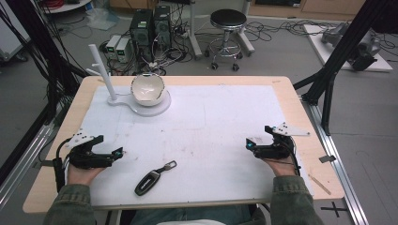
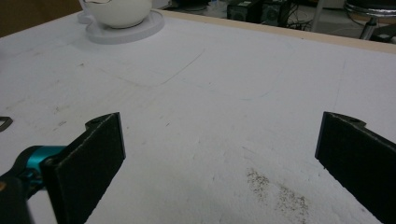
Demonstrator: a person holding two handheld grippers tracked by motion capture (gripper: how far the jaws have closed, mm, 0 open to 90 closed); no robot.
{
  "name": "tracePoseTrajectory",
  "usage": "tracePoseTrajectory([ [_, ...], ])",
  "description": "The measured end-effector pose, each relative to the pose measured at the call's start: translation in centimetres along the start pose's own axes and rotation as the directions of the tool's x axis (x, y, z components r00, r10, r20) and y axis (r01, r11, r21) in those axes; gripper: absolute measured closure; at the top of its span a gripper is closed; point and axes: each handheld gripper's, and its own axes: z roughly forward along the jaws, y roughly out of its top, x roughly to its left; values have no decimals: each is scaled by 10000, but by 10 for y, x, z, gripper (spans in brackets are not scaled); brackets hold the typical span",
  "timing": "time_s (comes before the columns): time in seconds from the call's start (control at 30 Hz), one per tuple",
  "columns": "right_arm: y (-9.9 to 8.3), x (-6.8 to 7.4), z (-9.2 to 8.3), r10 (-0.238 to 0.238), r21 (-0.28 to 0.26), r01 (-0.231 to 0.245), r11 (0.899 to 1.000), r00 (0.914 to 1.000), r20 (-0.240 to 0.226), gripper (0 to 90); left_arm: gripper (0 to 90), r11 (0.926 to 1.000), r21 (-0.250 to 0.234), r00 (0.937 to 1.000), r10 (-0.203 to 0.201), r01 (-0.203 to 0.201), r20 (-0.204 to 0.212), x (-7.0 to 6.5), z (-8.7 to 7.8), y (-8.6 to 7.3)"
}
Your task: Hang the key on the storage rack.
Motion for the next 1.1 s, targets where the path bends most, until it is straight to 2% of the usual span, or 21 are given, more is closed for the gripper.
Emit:
tracePoseTrajectory([
  [0.3, 0, 1, -1, 107, 74, -108, 9999, 9999, 33, 5, 27, 10000, 93, 10000, -9, 9, 41, 1, 0, 0],
  [0.4, 0, 1, -1, -33, 64, 33, 10000, 10000, 17, 5, 26, 10000, 82, 10000, -23, 22, 31, 1, 1, 0],
  [0.9, -1, 2, 1, -138, 267, 138, 9995, 9999, 0, 5, 26, 9997, 200, 9999, -110, 110, -1, 1, 1, 0],
  [1.0, -1, 2, 1, -104, 298, 104, 9995, 9999, -7, 5, 26, 9987, 497, 9999, -120, 120, 2, 2, 2, -1],
  [1.1, -1, 1, 2, -67, 315, 65, 9995, 10000, 52, 5, 27, 9985, 524, 9999, -127, 126, 15, 1, 2, -1],
])
